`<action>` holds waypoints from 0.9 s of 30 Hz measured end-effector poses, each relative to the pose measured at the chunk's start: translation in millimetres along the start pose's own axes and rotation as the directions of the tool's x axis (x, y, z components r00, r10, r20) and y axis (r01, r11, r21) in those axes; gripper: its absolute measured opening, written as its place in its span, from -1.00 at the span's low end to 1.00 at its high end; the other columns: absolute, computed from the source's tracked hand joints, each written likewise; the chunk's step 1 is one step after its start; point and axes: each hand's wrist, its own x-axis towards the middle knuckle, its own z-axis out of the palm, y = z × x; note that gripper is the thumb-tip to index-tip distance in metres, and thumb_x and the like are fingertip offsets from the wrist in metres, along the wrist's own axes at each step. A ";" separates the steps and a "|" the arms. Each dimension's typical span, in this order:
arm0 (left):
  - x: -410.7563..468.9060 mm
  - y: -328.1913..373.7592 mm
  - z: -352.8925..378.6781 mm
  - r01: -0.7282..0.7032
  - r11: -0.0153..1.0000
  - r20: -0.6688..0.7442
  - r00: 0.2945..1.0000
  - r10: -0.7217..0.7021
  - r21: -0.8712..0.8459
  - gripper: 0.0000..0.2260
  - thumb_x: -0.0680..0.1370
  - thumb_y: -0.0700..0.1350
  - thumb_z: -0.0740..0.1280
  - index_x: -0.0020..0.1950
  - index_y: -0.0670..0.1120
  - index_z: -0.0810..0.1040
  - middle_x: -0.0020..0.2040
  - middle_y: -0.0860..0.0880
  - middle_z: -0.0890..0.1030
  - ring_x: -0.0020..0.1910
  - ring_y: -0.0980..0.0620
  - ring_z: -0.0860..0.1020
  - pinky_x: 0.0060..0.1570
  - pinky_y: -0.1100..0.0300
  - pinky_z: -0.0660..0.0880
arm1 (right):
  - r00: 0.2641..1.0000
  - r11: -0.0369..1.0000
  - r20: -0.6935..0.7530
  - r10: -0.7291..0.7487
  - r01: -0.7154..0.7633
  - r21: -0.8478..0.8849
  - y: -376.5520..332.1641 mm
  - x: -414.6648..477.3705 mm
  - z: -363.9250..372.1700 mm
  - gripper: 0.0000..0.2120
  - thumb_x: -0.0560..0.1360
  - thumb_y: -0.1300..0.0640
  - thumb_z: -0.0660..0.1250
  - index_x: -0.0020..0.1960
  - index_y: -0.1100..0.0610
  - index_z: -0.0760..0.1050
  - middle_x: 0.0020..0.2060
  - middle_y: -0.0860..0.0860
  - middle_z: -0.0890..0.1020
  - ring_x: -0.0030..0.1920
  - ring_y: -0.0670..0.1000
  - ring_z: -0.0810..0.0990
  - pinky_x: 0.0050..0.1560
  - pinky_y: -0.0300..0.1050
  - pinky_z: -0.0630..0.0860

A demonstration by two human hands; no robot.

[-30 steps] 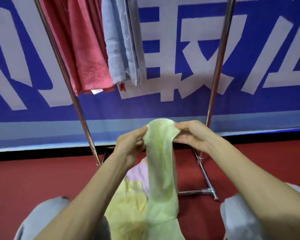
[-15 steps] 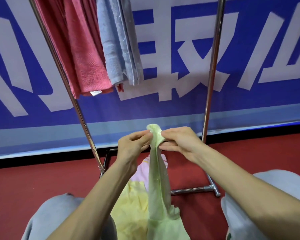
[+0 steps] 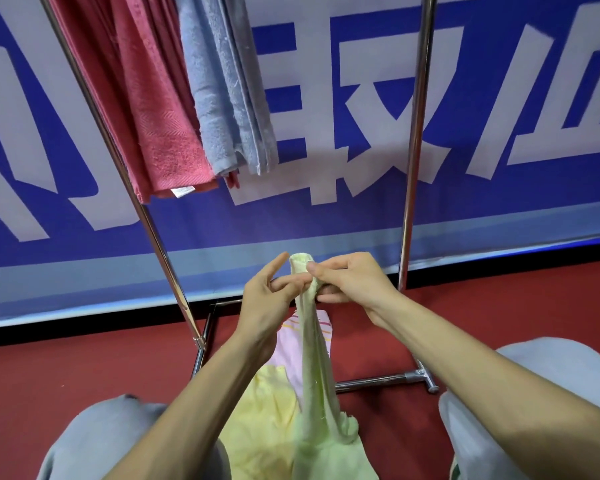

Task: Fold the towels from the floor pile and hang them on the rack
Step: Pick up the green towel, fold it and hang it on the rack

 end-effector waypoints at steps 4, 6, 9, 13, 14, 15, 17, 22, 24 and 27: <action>-1.4 2.5 -2.5 0.003 1.000 0.073 0.997 -0.002 -0.003 -0.32 0.41 -0.55 0.28 0.45 -0.11 0.31 -0.03 -0.16 0.69 -0.07 -0.04 0.67 -0.14 0.31 0.58 | 0.999 0.998 0.035 0.000 0.002 -0.058 -4.0 -2.3 -7.2 -0.84 0.44 0.20 0.45 -0.05 0.30 0.63 -0.26 0.15 0.70 -0.25 -0.03 0.70 -0.24 -0.21 0.64; -1.6 5.2 -3.5 0.004 1.000 0.082 0.997 -0.003 -0.013 -0.33 0.38 -0.58 0.28 0.42 -0.13 0.35 -0.08 -0.17 0.69 -0.18 0.01 0.66 -0.20 0.28 0.59 | 0.997 0.997 0.070 0.006 0.000 -0.081 -6.2 -2.4 -11.2 -0.89 0.49 0.27 0.39 -0.03 0.31 0.61 -0.25 0.16 0.68 -0.24 -0.01 0.70 -0.15 -0.15 0.66; 2.4 10.8 -9.4 -0.104 0.980 0.036 0.994 0.099 0.170 -0.41 0.37 -0.52 0.35 0.35 -0.14 0.44 -0.07 -0.09 0.63 -0.21 0.11 0.62 -0.23 0.32 0.55 | 0.994 0.989 0.107 -0.008 0.023 -0.143 -11.1 -2.2 -18.6 -0.92 0.53 0.32 0.31 -0.08 0.25 0.58 -0.28 0.11 0.66 -0.29 -0.04 0.66 -0.18 -0.20 0.65; 8.6 15.8 -20.4 -0.328 0.777 0.140 0.943 0.301 0.538 -0.34 0.33 -0.28 0.53 0.34 0.11 0.41 0.25 0.04 0.42 0.20 0.15 0.46 0.16 0.27 0.43 | 0.982 0.975 0.184 -0.050 0.087 -0.203 -17.6 -3.6 -27.0 -0.90 0.54 0.31 0.29 -0.06 0.24 0.58 -0.28 0.09 0.62 -0.31 -0.05 0.57 -0.21 -0.20 0.56; 7.4 16.3 -20.9 -0.351 0.762 0.191 0.936 0.294 0.545 -0.32 0.33 -0.24 0.55 0.35 0.13 0.39 0.28 0.08 0.41 0.24 0.18 0.43 0.22 0.26 0.39 | 0.973 0.975 0.222 -0.068 0.112 -0.193 -19.1 -5.0 -28.0 -0.91 0.54 0.30 0.29 -0.05 0.24 0.58 -0.29 0.07 0.61 -0.31 -0.06 0.55 -0.22 -0.22 0.53; 6.4 16.2 -20.8 -0.357 0.763 0.228 0.934 0.276 0.538 -0.34 0.33 -0.19 0.56 0.35 0.13 0.40 0.29 0.10 0.44 0.25 0.20 0.44 0.25 0.25 0.38 | 0.962 0.972 0.257 -0.091 0.142 -0.189 -20.4 -6.5 -28.6 -0.91 0.55 0.30 0.29 -0.04 0.25 0.57 -0.30 0.04 0.61 -0.32 -0.08 0.55 -0.24 -0.25 0.51; 5.9 16.1 -20.7 -0.343 0.787 0.249 0.937 0.246 0.513 -0.55 0.35 -0.15 0.55 0.19 0.03 0.55 0.15 0.07 0.61 0.13 0.15 0.56 0.19 0.13 0.49 | 0.944 0.960 0.302 -0.135 0.200 -0.196 -22.6 -9.2 -30.6 -0.91 0.55 0.29 0.29 -0.02 0.26 0.57 -0.31 0.01 0.61 -0.31 -0.10 0.55 -0.24 -0.28 0.50; 3.8 16.0 -20.5 -0.345 0.809 0.204 0.938 0.280 0.476 -0.85 0.40 -0.10 0.51 -0.15 -0.13 0.61 -0.19 -0.13 0.67 -0.19 -0.11 0.62 -0.10 -0.06 0.55 | 0.934 0.882 0.263 -0.242 0.325 -0.342 -24.0 -8.9 -36.9 -0.91 0.52 0.30 0.33 -0.07 0.16 0.59 -0.29 -0.08 0.62 -0.26 -0.19 0.55 -0.17 -0.32 0.48; 1.9 15.0 -20.9 -0.294 0.878 0.214 0.950 0.227 0.377 -0.85 0.43 -0.13 0.47 -0.14 -0.19 0.60 -0.23 -0.18 0.63 -0.24 -0.06 0.56 -0.14 -0.05 0.53 | 0.919 0.771 0.239 -0.313 0.393 -0.501 -23.0 -9.0 -36.4 -0.84 0.49 0.30 0.35 -0.12 0.05 0.58 -0.35 -0.17 0.59 -0.32 -0.25 0.52 -0.20 -0.37 0.43; 0.6 21.1 -19.6 -0.202 0.945 0.242 0.960 0.139 0.259 -0.86 0.50 -0.17 0.39 -0.11 -0.25 0.59 -0.24 -0.14 0.57 -0.23 -0.01 0.53 -0.14 0.07 0.48 | 0.901 0.650 0.200 -0.385 0.419 -0.634 -29.0 -9.3 -35.3 -0.86 0.45 0.24 0.40 -0.13 0.00 0.60 -0.30 -0.13 0.63 -0.28 -0.22 0.54 -0.17 -0.40 0.41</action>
